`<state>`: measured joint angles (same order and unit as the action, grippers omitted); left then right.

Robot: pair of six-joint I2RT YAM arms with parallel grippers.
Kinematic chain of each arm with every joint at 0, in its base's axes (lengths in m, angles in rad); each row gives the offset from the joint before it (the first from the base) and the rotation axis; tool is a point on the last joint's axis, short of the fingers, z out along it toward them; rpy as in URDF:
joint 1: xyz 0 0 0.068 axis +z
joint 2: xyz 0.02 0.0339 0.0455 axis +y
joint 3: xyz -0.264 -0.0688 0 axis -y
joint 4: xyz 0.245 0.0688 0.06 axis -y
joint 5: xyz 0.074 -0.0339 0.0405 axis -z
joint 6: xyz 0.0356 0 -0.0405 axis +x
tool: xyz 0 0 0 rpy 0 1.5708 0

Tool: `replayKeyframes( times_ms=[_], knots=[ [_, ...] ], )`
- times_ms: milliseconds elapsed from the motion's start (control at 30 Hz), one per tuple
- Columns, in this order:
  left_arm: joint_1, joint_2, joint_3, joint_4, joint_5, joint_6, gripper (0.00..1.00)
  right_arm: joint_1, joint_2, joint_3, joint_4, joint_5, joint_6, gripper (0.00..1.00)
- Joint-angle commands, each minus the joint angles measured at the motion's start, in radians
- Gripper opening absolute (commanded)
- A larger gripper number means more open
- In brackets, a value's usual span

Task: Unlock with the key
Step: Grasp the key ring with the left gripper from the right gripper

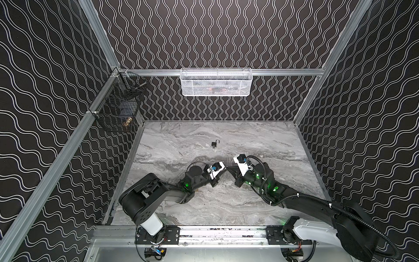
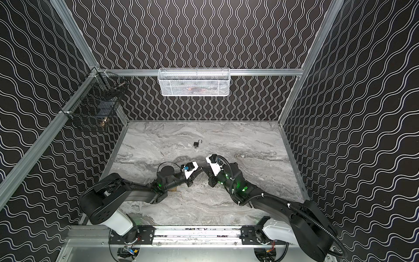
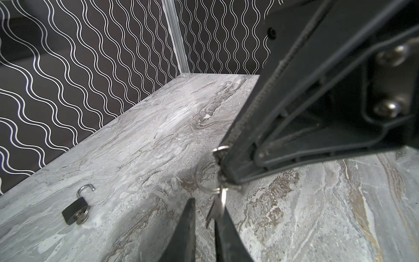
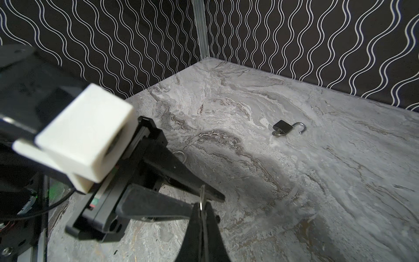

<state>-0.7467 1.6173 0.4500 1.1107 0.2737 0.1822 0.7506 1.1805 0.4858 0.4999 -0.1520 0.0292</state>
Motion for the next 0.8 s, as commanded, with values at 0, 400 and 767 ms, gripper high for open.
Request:
replayKeyframes(
  times_ms=[0,400,767],
  knots=[
    [0.000,0.000,0.006,0.023,0.005,-0.002,0.19,0.000,-0.002,0.000,0.044,-0.002,-0.006,0.00],
    [0.000,-0.025,-0.007,0.001,0.006,0.035,0.12,-0.002,-0.019,-0.014,0.058,0.019,-0.002,0.00],
    [0.000,-0.079,0.016,-0.115,-0.005,0.103,0.00,-0.002,-0.043,-0.032,0.067,0.092,0.008,0.00]
  ],
)
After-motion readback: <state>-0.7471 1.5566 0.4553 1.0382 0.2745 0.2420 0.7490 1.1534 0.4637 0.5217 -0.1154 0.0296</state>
